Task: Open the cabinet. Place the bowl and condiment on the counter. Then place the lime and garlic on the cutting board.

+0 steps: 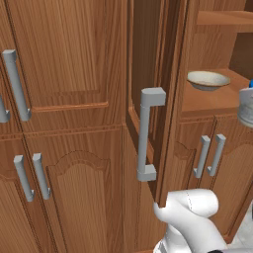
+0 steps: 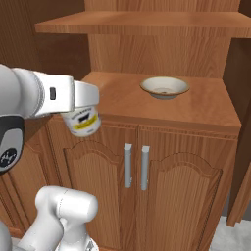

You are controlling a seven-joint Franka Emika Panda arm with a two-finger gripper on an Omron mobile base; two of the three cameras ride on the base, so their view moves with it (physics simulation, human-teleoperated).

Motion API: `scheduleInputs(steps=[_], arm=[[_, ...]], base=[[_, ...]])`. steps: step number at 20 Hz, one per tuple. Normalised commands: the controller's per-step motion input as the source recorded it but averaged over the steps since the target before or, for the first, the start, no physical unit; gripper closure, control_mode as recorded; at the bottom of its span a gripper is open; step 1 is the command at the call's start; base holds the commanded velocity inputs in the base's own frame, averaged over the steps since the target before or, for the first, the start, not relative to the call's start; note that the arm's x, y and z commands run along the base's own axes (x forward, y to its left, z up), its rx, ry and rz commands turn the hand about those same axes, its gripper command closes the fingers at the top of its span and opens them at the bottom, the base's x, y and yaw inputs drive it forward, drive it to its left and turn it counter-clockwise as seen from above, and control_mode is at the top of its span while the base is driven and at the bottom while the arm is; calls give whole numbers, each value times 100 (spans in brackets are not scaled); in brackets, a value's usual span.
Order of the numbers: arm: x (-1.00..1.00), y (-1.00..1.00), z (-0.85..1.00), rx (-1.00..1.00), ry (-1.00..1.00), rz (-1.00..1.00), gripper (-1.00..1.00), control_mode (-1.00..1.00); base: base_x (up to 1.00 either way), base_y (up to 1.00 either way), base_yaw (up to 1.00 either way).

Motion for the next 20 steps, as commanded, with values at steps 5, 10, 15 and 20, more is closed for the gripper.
scheduleInputs(steps=[5, 10, 15, 20], arm=[[0, 0, 0, -1, 1, 0, 100, -100], [0, 0, 0, 0, 0, 0, 100, 100], [0, 0, 0, 0, 0, 0, 100, 100], [0, 0, 0, 0, 0, 0, 100, 100]], base=[[0, 0, 0], [-65, -6, -2], [-44, -2, -1], [-26, 3, -28]])
